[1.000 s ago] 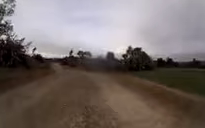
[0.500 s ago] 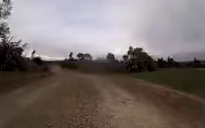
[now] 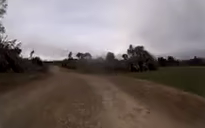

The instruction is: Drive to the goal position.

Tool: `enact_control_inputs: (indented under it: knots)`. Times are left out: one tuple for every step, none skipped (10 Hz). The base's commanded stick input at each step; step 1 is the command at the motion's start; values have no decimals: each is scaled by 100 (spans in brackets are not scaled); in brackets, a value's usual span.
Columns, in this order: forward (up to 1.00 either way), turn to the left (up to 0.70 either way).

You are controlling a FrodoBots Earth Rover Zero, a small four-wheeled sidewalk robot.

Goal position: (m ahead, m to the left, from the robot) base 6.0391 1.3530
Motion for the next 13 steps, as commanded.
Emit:
enact_control_inputs:
  knots:
    - [85,8]
    - [85,9]
    - [85,10]
    - [85,2]
    - [85,1]
    - [85,1]
    - [85,0]
    - [85,0]
    - [85,0]
    - [85,0]
    - [85,0]
    - [85,0]
    - [85,0]
